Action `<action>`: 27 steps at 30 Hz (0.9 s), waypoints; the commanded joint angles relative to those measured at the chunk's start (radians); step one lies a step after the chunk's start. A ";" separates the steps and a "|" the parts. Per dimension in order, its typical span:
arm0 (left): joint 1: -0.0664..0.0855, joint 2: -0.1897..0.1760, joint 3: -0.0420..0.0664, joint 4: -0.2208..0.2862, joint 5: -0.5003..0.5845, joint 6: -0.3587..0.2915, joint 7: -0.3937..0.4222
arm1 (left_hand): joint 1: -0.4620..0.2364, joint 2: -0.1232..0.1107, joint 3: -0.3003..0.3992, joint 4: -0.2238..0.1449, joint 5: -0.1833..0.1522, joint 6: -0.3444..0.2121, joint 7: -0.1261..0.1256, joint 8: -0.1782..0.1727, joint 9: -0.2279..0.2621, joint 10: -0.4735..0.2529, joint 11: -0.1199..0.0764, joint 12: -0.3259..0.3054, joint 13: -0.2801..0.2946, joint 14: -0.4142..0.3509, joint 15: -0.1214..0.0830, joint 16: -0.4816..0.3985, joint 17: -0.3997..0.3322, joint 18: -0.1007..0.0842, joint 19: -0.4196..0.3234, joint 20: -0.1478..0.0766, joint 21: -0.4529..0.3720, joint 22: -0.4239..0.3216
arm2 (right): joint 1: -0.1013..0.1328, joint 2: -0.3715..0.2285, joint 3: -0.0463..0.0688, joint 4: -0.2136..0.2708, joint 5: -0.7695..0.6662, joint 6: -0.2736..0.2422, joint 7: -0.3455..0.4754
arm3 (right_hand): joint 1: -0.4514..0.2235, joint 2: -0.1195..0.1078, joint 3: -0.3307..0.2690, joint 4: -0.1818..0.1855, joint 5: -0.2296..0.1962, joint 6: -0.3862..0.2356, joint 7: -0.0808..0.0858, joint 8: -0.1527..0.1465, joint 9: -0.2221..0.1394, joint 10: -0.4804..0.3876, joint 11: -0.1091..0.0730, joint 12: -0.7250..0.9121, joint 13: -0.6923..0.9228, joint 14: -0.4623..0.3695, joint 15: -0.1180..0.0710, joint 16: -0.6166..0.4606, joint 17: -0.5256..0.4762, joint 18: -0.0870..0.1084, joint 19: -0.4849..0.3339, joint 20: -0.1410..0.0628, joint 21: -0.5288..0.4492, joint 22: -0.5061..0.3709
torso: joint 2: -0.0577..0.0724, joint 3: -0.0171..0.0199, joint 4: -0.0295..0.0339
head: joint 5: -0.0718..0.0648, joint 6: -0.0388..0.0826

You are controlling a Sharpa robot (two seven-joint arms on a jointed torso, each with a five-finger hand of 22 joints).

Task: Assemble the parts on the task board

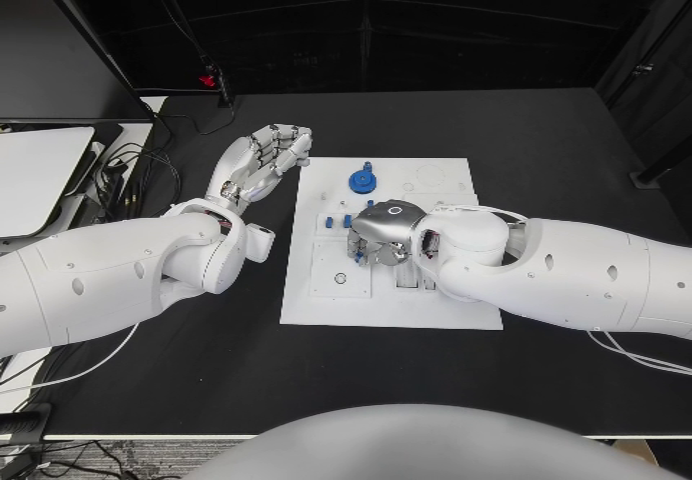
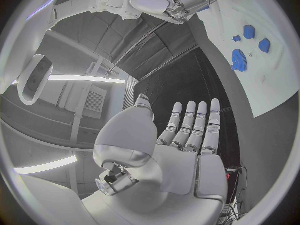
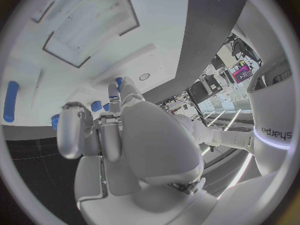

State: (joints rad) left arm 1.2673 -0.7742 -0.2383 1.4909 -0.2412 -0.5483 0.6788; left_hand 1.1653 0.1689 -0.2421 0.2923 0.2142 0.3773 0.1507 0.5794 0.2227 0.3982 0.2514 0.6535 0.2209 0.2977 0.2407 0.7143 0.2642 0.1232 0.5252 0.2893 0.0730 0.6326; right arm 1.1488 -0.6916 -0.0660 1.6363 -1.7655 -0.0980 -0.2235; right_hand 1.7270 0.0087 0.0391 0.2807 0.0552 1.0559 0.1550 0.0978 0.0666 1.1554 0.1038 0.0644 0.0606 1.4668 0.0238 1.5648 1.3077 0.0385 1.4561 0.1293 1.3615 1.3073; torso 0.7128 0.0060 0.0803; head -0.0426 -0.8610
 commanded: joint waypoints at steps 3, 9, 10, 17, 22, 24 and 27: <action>0.001 0.000 0.001 0.002 0.001 0.000 0.103 | 0.002 0.008 -0.006 -0.001 0.005 0.005 0.139 0.005 -0.001 -0.002 -0.001 0.003 -0.001 -0.003 0.001 0.007 -0.001 -0.013 0.009 -0.001 -0.001 -0.001 | 0.001 -0.003 0.000 0.003 -0.009 0.009 0.009 | -0.045 -0.028 -0.010 0.007 -0.002 -0.038 0.004 -0.023 -0.002 -0.020 0.003 0.001 0.000 0.104 0.010 0.006 0.263 0.025 -0.015 0.008 -0.027 0.104 | 0.000 -0.0007 0.0001 | 0.001 0.000; 0.001 0.000 0.001 0.002 0.001 0.001 0.102 | 0.002 0.008 -0.006 -0.001 0.005 0.005 0.139 0.005 -0.001 -0.002 -0.001 0.003 -0.001 -0.003 0.001 0.007 -0.001 -0.013 0.009 -0.001 -0.001 -0.001 | 0.001 -0.009 0.000 0.005 -0.009 -0.019 0.015 | -0.099 -0.052 -0.021 0.002 -0.005 -0.114 -0.003 -0.037 -0.004 -0.051 0.008 0.001 0.001 0.097 0.011 -0.007 0.237 0.035 -0.033 0.010 -0.070 0.076 | 0.000 0.0003 -0.0001 | 0.001 -0.002; 0.001 0.000 0.001 0.002 0.001 0.002 0.102 | 0.002 0.008 -0.006 -0.001 0.005 0.005 0.139 0.005 -0.001 -0.002 -0.001 0.003 -0.001 -0.003 0.001 0.007 -0.001 -0.013 0.009 -0.001 -0.001 -0.001 | 0.001 -0.010 0.000 0.005 -0.009 -0.033 0.017 | -0.105 -0.054 -0.022 0.001 -0.005 -0.123 -0.005 -0.037 -0.003 -0.055 0.008 0.002 0.001 0.095 0.011 -0.009 0.234 0.035 -0.033 0.010 -0.071 0.075 | 0.000 0.0004 -0.0003 | 0.000 -0.002; 0.001 -0.002 0.001 0.001 0.001 0.004 0.102 | 0.004 0.010 -0.006 -0.002 0.007 0.005 0.139 0.006 -0.003 -0.003 -0.001 0.005 -0.003 -0.003 0.001 0.009 -0.004 -0.013 0.009 -0.001 -0.001 -0.002 | -0.001 -0.044 0.000 0.022 0.038 -0.266 0.068 | -0.147 -0.063 -0.023 -0.002 -0.005 -0.151 0.012 -0.031 0.000 -0.074 0.009 0.006 0.003 0.085 0.009 -0.031 0.192 0.037 -0.031 0.008 -0.080 0.068 | 0.000 0.0005 -0.0007 | -0.006 0.004; 0.001 -0.004 0.001 0.001 0.001 0.004 0.101 | 0.004 0.010 -0.007 -0.002 0.007 0.004 0.139 0.006 -0.004 -0.003 -0.001 0.005 -0.004 -0.003 0.001 0.009 -0.004 -0.013 0.009 -0.001 -0.001 -0.002 | 0.001 -0.108 0.001 0.059 0.143 -0.402 0.139 | -0.150 -0.052 -0.012 -0.007 -0.004 -0.136 0.024 -0.022 0.003 -0.080 0.015 0.008 0.003 0.086 0.012 -0.031 0.192 0.035 -0.024 0.009 -0.073 0.072 | -0.001 -0.0005 0.0005 | -0.013 0.010; 0.001 -0.005 0.001 0.000 0.001 0.004 0.101 | 0.004 0.010 -0.007 -0.002 0.007 0.004 0.139 0.006 -0.004 -0.003 -0.001 0.006 -0.004 -0.003 0.001 0.009 -0.005 -0.013 0.009 -0.001 -0.001 -0.002 | 0.010 -0.143 0.002 0.076 0.179 -0.432 0.173 | -0.153 -0.049 -0.010 -0.007 -0.004 -0.135 0.027 -0.022 0.003 -0.087 0.017 0.008 0.002 0.087 0.014 -0.030 0.194 0.033 -0.021 0.011 -0.069 0.075 | -0.001 -0.0012 0.0009 | -0.018 0.011; 0.001 -0.005 0.001 -0.001 0.001 0.003 0.102 | 0.005 0.010 -0.008 -0.002 0.008 0.003 0.139 0.006 -0.005 -0.004 -0.001 0.006 -0.006 -0.004 0.001 0.010 -0.006 -0.013 0.009 -0.001 -0.001 -0.003 | 0.032 -0.181 0.002 0.087 0.238 -0.439 0.214 | -0.163 -0.046 -0.010 -0.004 -0.004 -0.137 0.023 -0.023 0.003 -0.092 0.016 0.009 0.003 0.087 0.014 -0.030 0.194 0.033 -0.020 0.012 -0.068 0.076 | -0.001 -0.0011 -0.0002 | -0.025 0.015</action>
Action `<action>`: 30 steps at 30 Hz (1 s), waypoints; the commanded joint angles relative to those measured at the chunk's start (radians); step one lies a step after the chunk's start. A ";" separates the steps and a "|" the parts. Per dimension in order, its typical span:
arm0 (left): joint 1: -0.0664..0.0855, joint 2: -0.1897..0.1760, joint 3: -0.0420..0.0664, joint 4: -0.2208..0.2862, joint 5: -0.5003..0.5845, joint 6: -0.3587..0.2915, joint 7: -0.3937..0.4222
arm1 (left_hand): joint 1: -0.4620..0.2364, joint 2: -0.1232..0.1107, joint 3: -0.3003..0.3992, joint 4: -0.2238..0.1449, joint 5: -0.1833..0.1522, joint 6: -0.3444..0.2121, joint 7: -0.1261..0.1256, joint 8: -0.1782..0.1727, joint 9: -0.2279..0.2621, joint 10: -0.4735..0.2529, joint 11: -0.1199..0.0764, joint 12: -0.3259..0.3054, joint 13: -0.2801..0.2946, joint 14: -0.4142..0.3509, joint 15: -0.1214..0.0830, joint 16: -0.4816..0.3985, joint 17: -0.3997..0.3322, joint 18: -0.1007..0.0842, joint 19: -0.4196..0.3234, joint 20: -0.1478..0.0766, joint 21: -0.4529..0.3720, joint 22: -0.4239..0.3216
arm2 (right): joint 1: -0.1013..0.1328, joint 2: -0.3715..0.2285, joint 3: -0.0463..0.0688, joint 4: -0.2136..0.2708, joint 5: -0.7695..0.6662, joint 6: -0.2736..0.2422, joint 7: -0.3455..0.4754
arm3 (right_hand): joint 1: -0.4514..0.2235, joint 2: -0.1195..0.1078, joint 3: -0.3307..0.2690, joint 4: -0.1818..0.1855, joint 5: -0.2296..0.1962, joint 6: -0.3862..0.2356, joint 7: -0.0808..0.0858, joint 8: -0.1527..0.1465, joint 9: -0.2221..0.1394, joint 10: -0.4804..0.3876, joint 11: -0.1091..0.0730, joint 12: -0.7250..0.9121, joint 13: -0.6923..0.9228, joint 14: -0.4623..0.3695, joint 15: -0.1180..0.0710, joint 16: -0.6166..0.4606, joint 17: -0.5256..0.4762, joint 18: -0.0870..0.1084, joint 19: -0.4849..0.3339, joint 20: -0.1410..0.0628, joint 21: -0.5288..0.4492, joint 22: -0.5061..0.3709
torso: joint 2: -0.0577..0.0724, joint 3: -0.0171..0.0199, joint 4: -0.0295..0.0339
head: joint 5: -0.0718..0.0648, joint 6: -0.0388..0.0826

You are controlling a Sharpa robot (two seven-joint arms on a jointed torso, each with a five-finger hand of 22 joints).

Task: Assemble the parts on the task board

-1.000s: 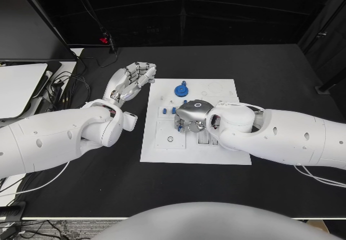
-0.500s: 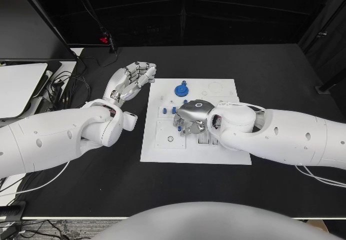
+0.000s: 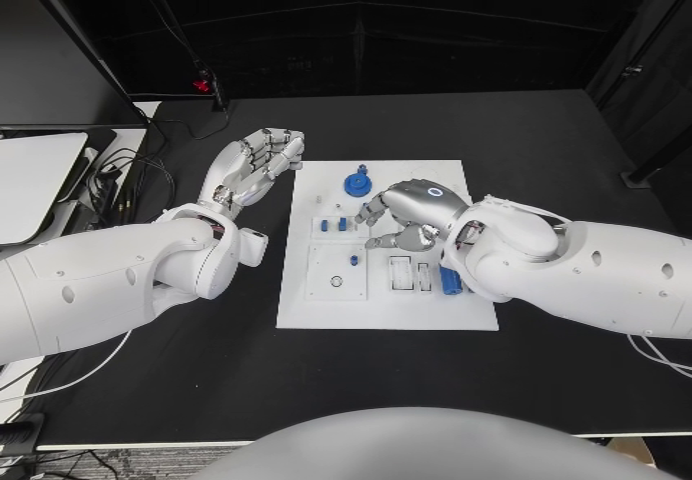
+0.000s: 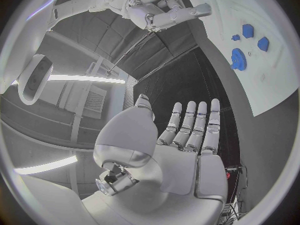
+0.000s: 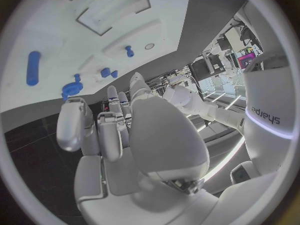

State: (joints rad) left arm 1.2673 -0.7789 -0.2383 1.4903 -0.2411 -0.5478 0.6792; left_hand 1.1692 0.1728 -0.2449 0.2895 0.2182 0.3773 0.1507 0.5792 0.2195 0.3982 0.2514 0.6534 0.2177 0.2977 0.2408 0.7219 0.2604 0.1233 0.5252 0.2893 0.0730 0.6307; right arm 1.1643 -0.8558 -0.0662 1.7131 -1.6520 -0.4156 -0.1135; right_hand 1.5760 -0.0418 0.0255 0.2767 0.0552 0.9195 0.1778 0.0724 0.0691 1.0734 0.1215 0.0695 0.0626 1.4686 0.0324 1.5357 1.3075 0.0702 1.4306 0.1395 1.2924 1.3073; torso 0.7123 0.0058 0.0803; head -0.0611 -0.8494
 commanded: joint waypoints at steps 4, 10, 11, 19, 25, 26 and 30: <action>0.001 0.005 0.001 -0.005 0.001 0.002 0.102 | 0.004 0.007 -0.010 0.001 0.005 -0.002 0.140 0.008 -0.010 -0.015 0.000 0.007 -0.013 -0.015 0.002 0.005 -0.014 -0.014 0.009 0.000 -0.002 -0.006 | 0.036 -0.054 0.003 0.003 0.201 -0.100 0.140 | -0.038 0.003 -0.004 0.005 -0.003 -0.003 -0.004 0.001 0.000 -0.014 -0.005 0.010 0.002 0.082 0.003 -0.009 0.178 0.001 0.009 0.000 0.004 0.077 | -0.001 -0.0009 0.0001 | -0.014 0.006; 0.001 0.007 0.001 -0.007 0.001 0.002 0.102 | 0.004 0.007 -0.010 0.001 0.005 -0.003 0.140 0.008 -0.012 -0.017 0.001 0.008 -0.015 -0.016 0.003 0.005 -0.016 -0.014 0.009 0.000 -0.002 -0.007 | 0.045 -0.085 0.002 -0.021 0.223 -0.040 0.116 | -0.054 0.001 -0.007 0.003 -0.003 -0.001 0.001 0.002 0.000 -0.030 -0.001 0.011 0.001 0.076 0.005 -0.025 0.145 -0.002 0.017 0.001 0.017 0.086 | 0.000 -0.0006 -0.0003 | -0.022 0.014; 0.001 0.007 0.001 -0.007 0.001 0.001 0.102 | 0.004 0.007 -0.010 0.001 0.005 -0.003 0.140 0.008 -0.012 -0.017 0.001 0.008 -0.015 -0.016 0.003 0.006 -0.016 -0.014 0.009 0.000 -0.002 -0.007 | 0.045 -0.089 0.002 -0.025 0.219 -0.031 0.108 | -0.055 0.001 -0.007 0.002 -0.003 -0.002 0.001 0.001 0.000 -0.032 -0.001 0.011 0.001 0.076 0.005 -0.026 0.142 -0.003 0.018 0.001 0.018 0.086 | 0.000 -0.0005 0.0004 | -0.024 0.015; 0.001 0.006 0.001 -0.006 0.001 0.000 0.101 | 0.005 0.008 -0.010 0.001 0.006 -0.002 0.140 0.008 -0.012 -0.017 0.001 0.008 -0.015 -0.016 0.003 0.006 -0.017 -0.014 0.009 0.000 -0.002 -0.007 | 0.046 -0.103 0.001 -0.041 0.177 0.044 0.020 | -0.063 -0.005 -0.009 0.001 -0.004 -0.011 -0.002 -0.003 -0.001 -0.043 -0.001 0.012 0.001 0.075 0.005 -0.030 0.135 -0.002 0.018 0.001 0.016 0.085 | 0.000 0.0000 -0.0008 | -0.024 0.018; 0.001 0.007 0.001 -0.007 0.001 0.000 0.100 | 0.005 0.008 -0.010 0.001 0.006 -0.002 0.140 0.008 -0.012 -0.017 0.001 0.008 -0.015 -0.016 0.003 0.006 -0.017 -0.014 0.009 0.000 -0.002 -0.007 | 0.046 -0.099 0.001 -0.047 0.130 0.099 -0.068 | -0.065 -0.008 -0.008 -0.001 -0.005 -0.017 -0.003 -0.005 -0.002 -0.057 -0.002 0.011 0.001 0.075 0.004 -0.031 0.131 -0.001 0.016 0.001 0.013 0.083 | 0.000 0.0004 0.0000 | -0.029 0.020; 0.001 0.007 0.001 -0.007 0.001 0.000 0.100 | 0.005 0.008 -0.010 0.001 0.006 -0.002 0.140 0.008 -0.012 -0.017 0.001 0.008 -0.015 -0.016 0.003 0.006 -0.017 -0.014 0.009 0.000 -0.002 -0.007 | 0.046 -0.098 0.001 -0.049 0.124 0.106 -0.084 | -0.065 -0.009 -0.007 -0.002 -0.005 -0.017 -0.003 -0.004 -0.002 -0.060 -0.002 0.011 0.001 0.074 0.004 -0.032 0.129 0.000 0.016 0.001 0.011 0.081 | 0.000 0.0004 -0.0003 | -0.029 0.020; 0.001 0.006 0.001 -0.007 0.001 -0.003 0.100 | 0.006 0.009 -0.011 0.001 0.006 -0.002 0.140 0.009 -0.014 -0.017 0.001 0.010 -0.017 -0.015 0.003 0.008 -0.018 -0.014 0.009 0.000 -0.002 -0.008 | 0.046 -0.091 0.001 -0.056 0.096 0.133 -0.134 | -0.061 -0.010 -0.001 -0.006 -0.005 -0.015 -0.011 -0.002 0.000 -0.074 -0.003 0.011 0.001 0.074 0.002 -0.034 0.125 0.001 0.013 -0.001 0.005 0.078 | 0.000 0.0000 -0.0009 | -0.028 0.021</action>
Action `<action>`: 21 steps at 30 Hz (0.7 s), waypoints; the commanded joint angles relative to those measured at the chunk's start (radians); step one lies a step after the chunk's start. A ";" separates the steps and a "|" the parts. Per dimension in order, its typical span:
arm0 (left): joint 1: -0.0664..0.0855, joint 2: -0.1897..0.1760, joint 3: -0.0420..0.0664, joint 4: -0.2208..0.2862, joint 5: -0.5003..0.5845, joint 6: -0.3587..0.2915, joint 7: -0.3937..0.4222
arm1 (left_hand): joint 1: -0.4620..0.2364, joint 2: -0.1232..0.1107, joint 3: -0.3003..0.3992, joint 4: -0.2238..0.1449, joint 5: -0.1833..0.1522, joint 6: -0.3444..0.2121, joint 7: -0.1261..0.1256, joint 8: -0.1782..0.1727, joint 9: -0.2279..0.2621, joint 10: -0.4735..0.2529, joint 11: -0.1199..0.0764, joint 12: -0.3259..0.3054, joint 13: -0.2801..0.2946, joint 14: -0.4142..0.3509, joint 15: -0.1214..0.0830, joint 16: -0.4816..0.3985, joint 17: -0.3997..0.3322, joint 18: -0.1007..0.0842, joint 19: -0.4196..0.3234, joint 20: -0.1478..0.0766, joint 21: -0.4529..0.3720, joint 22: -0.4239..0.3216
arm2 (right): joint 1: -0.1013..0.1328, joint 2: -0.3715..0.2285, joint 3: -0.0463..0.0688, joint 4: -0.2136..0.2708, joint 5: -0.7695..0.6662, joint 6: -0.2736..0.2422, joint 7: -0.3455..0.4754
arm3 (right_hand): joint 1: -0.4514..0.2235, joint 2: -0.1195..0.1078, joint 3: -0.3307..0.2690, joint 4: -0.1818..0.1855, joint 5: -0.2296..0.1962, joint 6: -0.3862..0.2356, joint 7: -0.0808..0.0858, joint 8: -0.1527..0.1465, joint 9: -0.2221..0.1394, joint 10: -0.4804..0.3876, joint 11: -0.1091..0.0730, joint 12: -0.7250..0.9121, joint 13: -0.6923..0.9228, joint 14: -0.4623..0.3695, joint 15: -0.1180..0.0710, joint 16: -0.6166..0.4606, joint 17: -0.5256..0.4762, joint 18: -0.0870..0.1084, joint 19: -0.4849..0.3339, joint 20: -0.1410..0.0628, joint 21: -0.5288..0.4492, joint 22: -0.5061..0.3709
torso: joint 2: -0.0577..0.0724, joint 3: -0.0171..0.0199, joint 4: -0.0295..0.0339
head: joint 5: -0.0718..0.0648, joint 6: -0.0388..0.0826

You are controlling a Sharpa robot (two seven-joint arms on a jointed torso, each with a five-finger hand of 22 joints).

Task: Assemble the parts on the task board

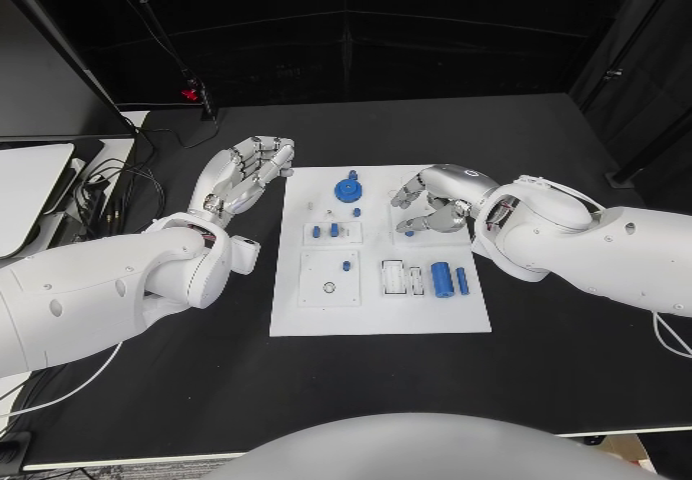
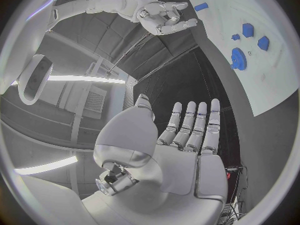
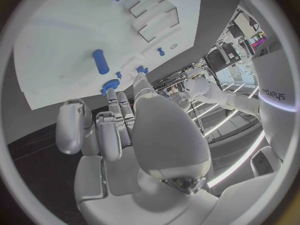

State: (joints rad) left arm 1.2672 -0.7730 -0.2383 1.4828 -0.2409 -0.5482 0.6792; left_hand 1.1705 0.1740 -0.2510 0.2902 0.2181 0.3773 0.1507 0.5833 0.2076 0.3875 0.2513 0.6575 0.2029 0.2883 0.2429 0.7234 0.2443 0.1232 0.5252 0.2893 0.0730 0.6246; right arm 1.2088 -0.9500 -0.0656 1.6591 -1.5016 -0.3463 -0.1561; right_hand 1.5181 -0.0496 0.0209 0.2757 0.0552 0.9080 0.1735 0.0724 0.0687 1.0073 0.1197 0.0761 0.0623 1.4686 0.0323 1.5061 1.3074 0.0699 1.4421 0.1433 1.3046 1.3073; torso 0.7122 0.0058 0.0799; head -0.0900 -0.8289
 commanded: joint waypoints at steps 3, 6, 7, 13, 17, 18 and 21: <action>0.001 0.000 0.001 0.000 0.000 -0.003 0.100 | 0.004 0.008 -0.005 0.000 0.006 -0.002 0.140 0.005 -0.002 -0.006 0.001 0.006 -0.002 -0.006 0.001 0.007 -0.002 -0.014 0.009 0.000 -0.002 -0.002 | 0.001 0.007 0.000 -0.005 -0.077 0.077 -0.118 | 0.000 -0.005 0.006 -0.007 -0.006 -0.002 -0.012 -0.001 0.000 -0.013 -0.003 0.007 0.002 0.073 0.001 -0.005 0.122 0.002 0.000 -0.005 -0.010 0.076 | 0.001 0.0002 0.0001 | 0.002 -0.001; 0.001 0.001 0.001 0.000 0.000 -0.002 0.099 | 0.005 0.008 -0.005 0.000 0.006 -0.002 0.140 0.006 -0.002 -0.006 0.001 0.006 -0.002 -0.006 0.001 0.008 -0.003 -0.014 0.009 0.000 -0.002 -0.002 | 0.001 0.013 0.000 -0.010 -0.093 0.094 -0.142 | 0.005 -0.007 0.009 -0.011 -0.006 -0.003 -0.016 -0.001 0.000 -0.016 -0.005 0.009 0.003 0.073 -0.001 -0.006 0.121 0.003 -0.001 -0.007 -0.012 0.075 | 0.001 0.0002 -0.0005 | 0.003 -0.001; 0.001 0.001 0.001 0.000 0.000 -0.002 0.099 | 0.005 0.008 -0.005 0.000 0.007 -0.002 0.140 0.006 -0.002 -0.006 0.001 0.007 -0.003 -0.006 0.001 0.008 -0.003 -0.014 0.009 0.000 -0.002 -0.002 | 0.001 0.015 0.000 -0.012 -0.098 0.099 -0.149 | 0.007 -0.006 0.012 -0.013 -0.006 -0.002 -0.018 -0.001 0.000 -0.016 -0.006 0.011 0.003 0.073 -0.002 -0.006 0.121 0.003 -0.001 -0.007 -0.012 0.074 | 0.001 0.0001 -0.0005 | 0.003 -0.001; 0.001 0.001 0.001 0.000 0.000 -0.001 0.099 | 0.005 0.008 -0.005 0.000 0.007 -0.002 0.140 0.006 -0.002 -0.006 0.001 0.007 -0.003 -0.006 0.001 0.008 -0.003 -0.014 0.009 0.000 -0.002 -0.002 | 0.000 0.028 0.000 -0.021 -0.123 0.123 -0.181 | 0.016 -0.004 0.022 -0.019 -0.006 0.005 -0.021 0.003 0.002 -0.013 -0.010 0.021 0.004 0.073 -0.006 -0.006 0.119 0.003 -0.001 -0.011 -0.014 0.073 | 0.001 0.0005 -0.0006 | 0.003 -0.003; 0.001 0.001 0.001 0.000 0.001 0.000 0.100 | 0.006 0.009 -0.007 0.001 0.007 -0.001 0.140 0.008 -0.005 -0.002 0.000 0.012 -0.005 -0.004 0.000 0.012 -0.007 -0.014 0.010 -0.001 -0.002 -0.004 | 0.000 0.035 0.000 -0.028 -0.133 0.145 -0.196 | 0.024 0.002 0.032 -0.025 -0.007 0.022 -0.024 0.011 0.004 0.006 -0.013 0.037 0.006 0.073 -0.008 -0.006 0.119 0.003 -0.001 -0.014 -0.014 0.073 | 0.000 -0.0002 0.0000 | 0.006 -0.003; 0.001 0.001 0.001 0.000 0.001 0.000 0.100 | 0.006 0.009 -0.007 0.001 0.007 -0.001 0.140 0.008 -0.005 -0.002 0.000 0.012 -0.005 -0.004 0.000 0.012 -0.007 -0.014 0.010 -0.001 -0.002 -0.004 | 0.000 0.037 0.000 -0.029 -0.134 0.150 -0.199 | 0.025 0.002 0.034 -0.025 -0.007 0.026 -0.025 0.012 0.004 0.013 -0.014 0.041 0.007 0.073 -0.008 -0.006 0.119 0.003 0.000 -0.014 -0.014 0.073 | 0.001 -0.0002 0.0001 | 0.007 -0.004; 0.001 0.001 0.001 0.000 0.001 0.000 0.100 | 0.006 0.009 -0.007 0.001 0.007 -0.001 0.140 0.008 -0.005 -0.002 0.000 0.012 -0.005 -0.004 0.000 0.012 -0.007 -0.014 0.010 -0.001 -0.002 -0.004 | -0.001 0.040 0.000 -0.031 -0.136 0.161 -0.204 | 0.025 0.005 0.037 -0.026 -0.007 0.035 -0.027 0.015 0.005 0.038 -0.015 0.055 0.008 0.074 -0.008 -0.005 0.119 0.002 0.000 -0.015 -0.015 0.073 | 0.001 -0.0002 0.0000 | 0.006 -0.003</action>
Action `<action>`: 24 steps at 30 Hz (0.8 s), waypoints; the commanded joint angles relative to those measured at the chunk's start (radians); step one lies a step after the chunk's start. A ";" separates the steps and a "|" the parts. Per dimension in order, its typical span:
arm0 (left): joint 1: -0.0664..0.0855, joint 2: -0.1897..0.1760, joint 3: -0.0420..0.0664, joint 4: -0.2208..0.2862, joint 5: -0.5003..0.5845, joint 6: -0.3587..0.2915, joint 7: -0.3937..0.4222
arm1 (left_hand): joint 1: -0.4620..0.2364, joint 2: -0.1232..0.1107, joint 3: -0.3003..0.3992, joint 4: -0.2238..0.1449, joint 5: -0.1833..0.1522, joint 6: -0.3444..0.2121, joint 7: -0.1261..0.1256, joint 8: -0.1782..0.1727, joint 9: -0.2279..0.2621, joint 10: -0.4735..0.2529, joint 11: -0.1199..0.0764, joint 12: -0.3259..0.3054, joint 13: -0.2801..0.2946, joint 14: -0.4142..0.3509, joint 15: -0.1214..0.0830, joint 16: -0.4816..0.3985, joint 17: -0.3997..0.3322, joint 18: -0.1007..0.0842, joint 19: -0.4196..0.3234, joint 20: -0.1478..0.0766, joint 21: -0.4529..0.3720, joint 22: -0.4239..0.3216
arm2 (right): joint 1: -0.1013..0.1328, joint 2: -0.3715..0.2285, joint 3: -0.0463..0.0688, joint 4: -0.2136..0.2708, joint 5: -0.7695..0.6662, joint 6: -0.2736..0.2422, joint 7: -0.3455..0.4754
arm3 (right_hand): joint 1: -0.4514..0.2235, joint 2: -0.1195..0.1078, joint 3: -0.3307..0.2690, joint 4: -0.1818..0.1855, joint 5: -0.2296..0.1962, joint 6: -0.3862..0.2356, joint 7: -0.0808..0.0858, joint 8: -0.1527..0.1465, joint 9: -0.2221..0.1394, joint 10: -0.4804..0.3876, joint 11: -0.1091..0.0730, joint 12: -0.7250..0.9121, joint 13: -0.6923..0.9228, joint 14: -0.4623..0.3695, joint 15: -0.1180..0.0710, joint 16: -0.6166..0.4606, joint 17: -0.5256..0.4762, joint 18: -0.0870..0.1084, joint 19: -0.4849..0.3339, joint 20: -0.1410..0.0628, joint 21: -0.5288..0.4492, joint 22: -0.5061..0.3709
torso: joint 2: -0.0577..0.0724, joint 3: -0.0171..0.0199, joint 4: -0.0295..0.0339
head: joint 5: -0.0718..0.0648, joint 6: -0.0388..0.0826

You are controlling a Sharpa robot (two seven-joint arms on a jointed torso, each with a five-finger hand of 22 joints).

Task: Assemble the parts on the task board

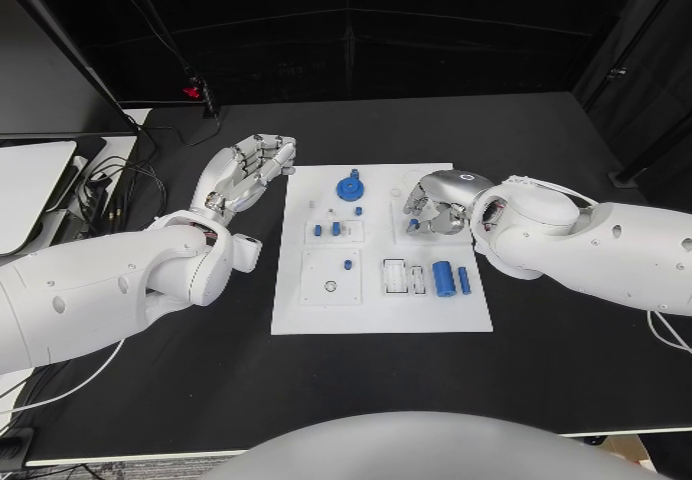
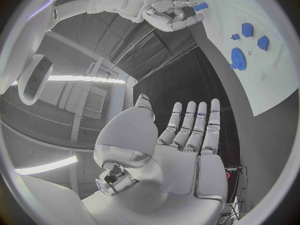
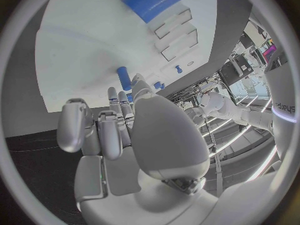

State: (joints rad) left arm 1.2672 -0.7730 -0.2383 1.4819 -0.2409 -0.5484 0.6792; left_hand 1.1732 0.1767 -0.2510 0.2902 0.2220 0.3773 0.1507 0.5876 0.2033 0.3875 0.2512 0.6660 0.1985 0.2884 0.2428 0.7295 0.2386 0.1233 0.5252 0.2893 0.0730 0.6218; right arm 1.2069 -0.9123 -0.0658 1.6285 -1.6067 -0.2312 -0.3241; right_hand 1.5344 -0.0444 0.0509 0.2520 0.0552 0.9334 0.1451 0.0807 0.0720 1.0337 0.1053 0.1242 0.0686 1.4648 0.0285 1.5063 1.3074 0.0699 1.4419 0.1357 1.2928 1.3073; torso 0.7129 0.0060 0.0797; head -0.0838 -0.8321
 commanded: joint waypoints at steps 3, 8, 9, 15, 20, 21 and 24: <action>0.001 0.001 0.001 0.001 0.001 0.000 0.099 | 0.003 0.006 -0.007 0.001 0.003 -0.001 0.140 0.004 -0.001 -0.002 0.000 0.003 -0.001 -0.004 0.000 0.006 -0.001 -0.014 0.010 -0.001 -0.002 -0.001 | 0.001 0.006 0.000 -0.003 -0.033 0.054 -0.040 | 0.013 0.004 0.012 -0.002 -0.007 0.023 0.001 0.011 0.002 0.034 -0.004 0.016 0.000 0.078 -0.006 -0.005 0.119 0.003 0.000 -0.008 -0.004 0.073 | -0.001 -0.0007 -0.0008 | 0.000 -0.001; 0.001 0.001 0.001 0.001 0.001 0.000 0.099 | 0.003 0.006 -0.007 0.001 0.003 -0.001 0.140 0.004 -0.001 -0.002 0.000 0.003 -0.001 -0.004 0.000 0.006 -0.001 -0.014 0.010 -0.001 -0.002 -0.001 | 0.001 0.013 0.000 -0.008 -0.034 0.063 -0.042 | 0.021 0.010 0.021 -0.002 -0.007 0.043 0.002 0.018 0.004 0.058 -0.011 0.021 -0.003 0.078 -0.011 -0.004 0.120 0.003 0.001 -0.012 -0.004 0.073 | -0.001 -0.0006 0.0011 | -0.002 -0.003; 0.001 0.001 0.001 0.001 0.001 0.000 0.099 | 0.003 0.006 -0.007 0.001 0.003 -0.001 0.140 0.004 -0.001 -0.002 0.000 0.003 -0.001 -0.004 0.000 0.006 -0.001 -0.014 0.010 -0.001 -0.002 -0.001 | 0.000 0.014 0.000 -0.009 -0.034 0.065 -0.042 | 0.024 0.011 0.024 -0.002 -0.007 0.048 0.001 0.020 0.004 0.063 -0.012 0.022 -0.003 0.078 -0.013 -0.003 0.121 0.003 0.001 -0.013 -0.004 0.073 | -0.001 -0.0002 0.0003 | -0.001 -0.003; 0.001 0.000 0.001 0.001 0.001 -0.001 0.099 | 0.004 0.007 -0.008 0.001 0.004 0.000 0.140 0.006 -0.003 0.000 0.000 0.007 -0.003 -0.003 0.000 0.009 -0.004 -0.014 0.010 -0.001 -0.002 -0.002 | 0.000 0.022 0.000 -0.013 -0.035 0.072 -0.038 | 0.035 0.015 0.035 0.001 -0.008 0.077 -0.002 0.030 0.006 0.084 -0.018 0.019 -0.006 0.080 -0.018 -0.001 0.125 0.002 0.002 -0.018 -0.003 0.074 | -0.001 -0.0003 0.0001 | -0.001 -0.004; 0.001 0.000 0.001 0.001 0.001 0.000 0.098 | 0.004 0.007 -0.008 0.001 0.004 0.000 0.140 0.006 -0.003 0.000 0.000 0.007 -0.003 -0.003 0.000 0.009 -0.004 -0.014 0.010 -0.001 -0.002 -0.002 | -0.001 0.026 0.000 -0.016 -0.035 0.066 -0.032 | 0.046 0.018 0.044 0.003 -0.008 0.091 -0.004 0.034 0.007 0.098 -0.022 0.015 -0.007 0.080 -0.020 0.001 0.128 0.002 0.002 -0.021 -0.004 0.074 | 0.000 -0.0004 -0.0004 | 0.000 -0.004; 0.001 0.000 0.001 0.001 0.001 0.000 0.098 | 0.004 0.007 -0.008 0.001 0.004 0.000 0.140 0.006 -0.003 0.000 0.000 0.007 -0.003 -0.003 0.000 0.009 -0.004 -0.014 0.010 -0.001 -0.002 -0.002 | -0.001 0.026 0.000 -0.017 -0.035 0.065 -0.030 | 0.048 0.018 0.045 0.003 -0.008 0.092 -0.004 0.034 0.006 0.100 -0.023 0.014 -0.007 0.080 -0.021 0.001 0.128 0.002 0.002 -0.021 -0.003 0.074 | -0.001 -0.0003 -0.0006 | 0.000 -0.005; 0.001 -0.001 0.001 0.001 0.001 0.000 0.097 | 0.004 0.007 -0.008 0.001 0.004 0.000 0.140 0.006 -0.004 0.001 0.000 0.008 -0.004 -0.003 0.000 0.010 -0.005 -0.014 0.010 -0.001 -0.001 -0.003 | -0.001 0.027 0.000 -0.019 -0.035 0.059 -0.026 | 0.052 0.016 0.048 0.004 -0.008 0.095 -0.002 0.034 0.006 0.105 -0.023 0.012 -0.007 0.081 -0.021 0.002 0.129 0.002 0.003 -0.022 -0.003 0.075 | 0.000 -0.0007 -0.0003 | 0.001 -0.006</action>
State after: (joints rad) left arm 1.2672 -0.7738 -0.2383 1.4818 -0.2409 -0.5484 0.6792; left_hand 1.1732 0.1766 -0.2536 0.2930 0.2219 0.3773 0.1507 0.5875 0.2014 0.3875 0.2512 0.6709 0.1957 0.2885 0.2427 0.7373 0.2348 0.1232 0.5287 0.2858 0.0730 0.6207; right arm 1.2048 -0.8861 -0.0659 1.6093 -1.6327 -0.1731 -0.3572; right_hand 1.5766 -0.0285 0.0929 0.2538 0.0516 1.0245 0.1434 0.1094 0.0770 1.1325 0.0845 0.1392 0.0628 1.4651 0.0138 1.5064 1.3074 0.0698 1.4452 0.1178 1.2928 1.3073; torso 0.7122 0.0056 0.0795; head -0.0834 -0.8373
